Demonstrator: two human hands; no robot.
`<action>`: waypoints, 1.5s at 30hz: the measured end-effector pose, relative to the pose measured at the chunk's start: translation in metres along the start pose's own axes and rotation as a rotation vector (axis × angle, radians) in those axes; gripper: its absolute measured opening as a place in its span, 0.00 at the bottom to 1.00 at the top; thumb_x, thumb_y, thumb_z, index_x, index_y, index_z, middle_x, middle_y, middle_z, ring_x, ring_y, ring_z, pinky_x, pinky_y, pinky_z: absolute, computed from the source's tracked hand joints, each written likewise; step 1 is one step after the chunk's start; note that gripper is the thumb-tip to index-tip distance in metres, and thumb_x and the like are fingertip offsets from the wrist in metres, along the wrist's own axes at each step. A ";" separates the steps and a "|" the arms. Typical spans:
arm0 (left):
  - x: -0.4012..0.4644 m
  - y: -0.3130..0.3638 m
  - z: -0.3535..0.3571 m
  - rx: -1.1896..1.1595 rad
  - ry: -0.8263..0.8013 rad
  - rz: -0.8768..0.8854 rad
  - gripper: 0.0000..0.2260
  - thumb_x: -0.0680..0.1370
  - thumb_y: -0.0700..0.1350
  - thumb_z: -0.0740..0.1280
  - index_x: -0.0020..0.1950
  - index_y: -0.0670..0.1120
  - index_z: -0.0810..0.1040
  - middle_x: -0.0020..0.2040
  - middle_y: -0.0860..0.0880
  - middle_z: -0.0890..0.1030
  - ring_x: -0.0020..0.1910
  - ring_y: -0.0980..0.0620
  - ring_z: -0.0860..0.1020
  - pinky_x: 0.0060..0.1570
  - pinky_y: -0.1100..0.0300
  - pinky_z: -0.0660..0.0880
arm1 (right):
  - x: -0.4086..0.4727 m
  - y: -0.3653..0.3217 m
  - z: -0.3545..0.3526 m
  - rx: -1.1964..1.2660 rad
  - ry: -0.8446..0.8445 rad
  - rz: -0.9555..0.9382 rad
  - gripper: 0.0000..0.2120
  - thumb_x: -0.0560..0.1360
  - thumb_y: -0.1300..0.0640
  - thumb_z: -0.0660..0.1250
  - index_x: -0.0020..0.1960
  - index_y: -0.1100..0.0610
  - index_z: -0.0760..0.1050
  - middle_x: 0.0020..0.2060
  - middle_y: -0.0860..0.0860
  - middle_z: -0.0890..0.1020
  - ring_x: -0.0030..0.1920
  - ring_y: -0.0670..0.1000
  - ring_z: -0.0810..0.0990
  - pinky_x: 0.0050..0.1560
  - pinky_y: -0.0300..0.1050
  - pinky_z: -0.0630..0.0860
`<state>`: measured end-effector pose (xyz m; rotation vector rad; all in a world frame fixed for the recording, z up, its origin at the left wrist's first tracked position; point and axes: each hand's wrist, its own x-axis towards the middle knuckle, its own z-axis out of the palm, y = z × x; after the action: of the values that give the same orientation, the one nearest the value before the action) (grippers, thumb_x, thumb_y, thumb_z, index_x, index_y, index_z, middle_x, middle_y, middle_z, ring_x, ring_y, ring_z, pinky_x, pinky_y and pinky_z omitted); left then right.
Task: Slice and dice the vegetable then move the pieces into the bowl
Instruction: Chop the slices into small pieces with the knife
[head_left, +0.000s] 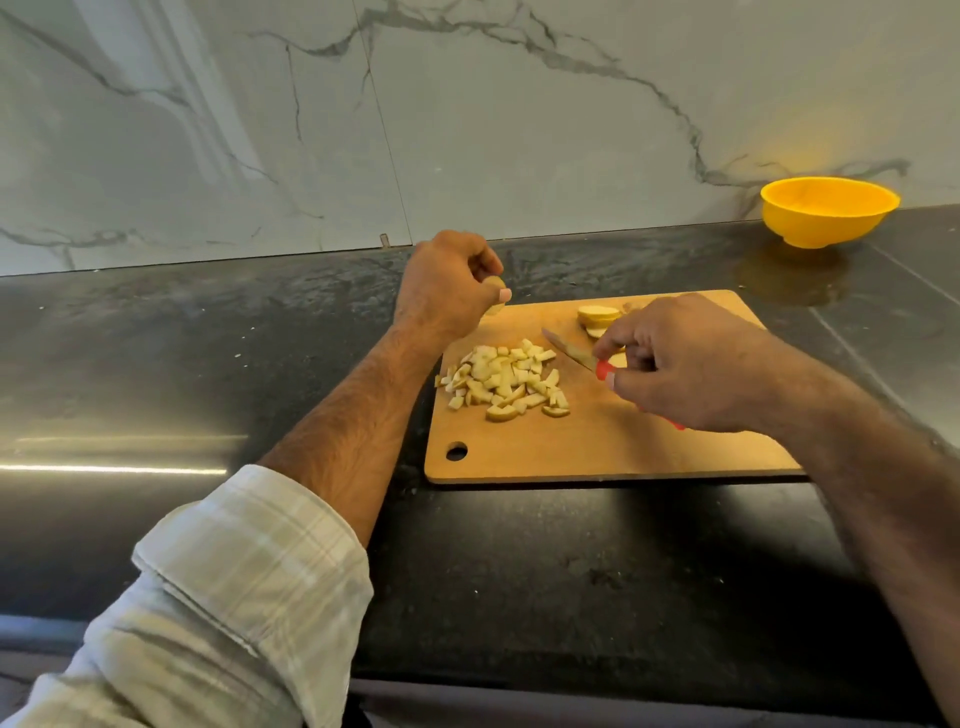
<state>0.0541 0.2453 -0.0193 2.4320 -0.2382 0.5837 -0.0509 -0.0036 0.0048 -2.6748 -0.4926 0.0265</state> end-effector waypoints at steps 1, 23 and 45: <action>0.000 0.000 -0.001 -0.024 0.010 -0.001 0.09 0.72 0.47 0.82 0.49 0.50 0.86 0.42 0.56 0.83 0.43 0.59 0.81 0.44 0.64 0.80 | 0.001 -0.001 0.003 -0.018 -0.006 -0.007 0.13 0.80 0.51 0.71 0.63 0.46 0.83 0.30 0.42 0.82 0.36 0.46 0.82 0.39 0.44 0.79; -0.013 0.031 0.013 -0.212 -0.274 0.194 0.06 0.77 0.40 0.77 0.53 0.49 0.87 0.47 0.55 0.86 0.48 0.61 0.83 0.49 0.69 0.78 | 0.003 -0.002 0.001 0.072 0.224 0.157 0.14 0.78 0.52 0.72 0.63 0.50 0.83 0.45 0.48 0.85 0.46 0.49 0.83 0.50 0.51 0.84; -0.013 0.039 0.008 0.167 -0.504 0.141 0.09 0.78 0.49 0.77 0.57 0.50 0.87 0.55 0.55 0.84 0.52 0.59 0.79 0.55 0.57 0.79 | 0.001 -0.021 0.011 -0.129 -0.023 0.208 0.23 0.81 0.48 0.66 0.75 0.49 0.71 0.61 0.49 0.79 0.56 0.50 0.76 0.54 0.47 0.78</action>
<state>0.0337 0.2097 -0.0098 2.7069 -0.5915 0.0356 -0.0580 0.0189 0.0032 -2.8449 -0.2279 0.0895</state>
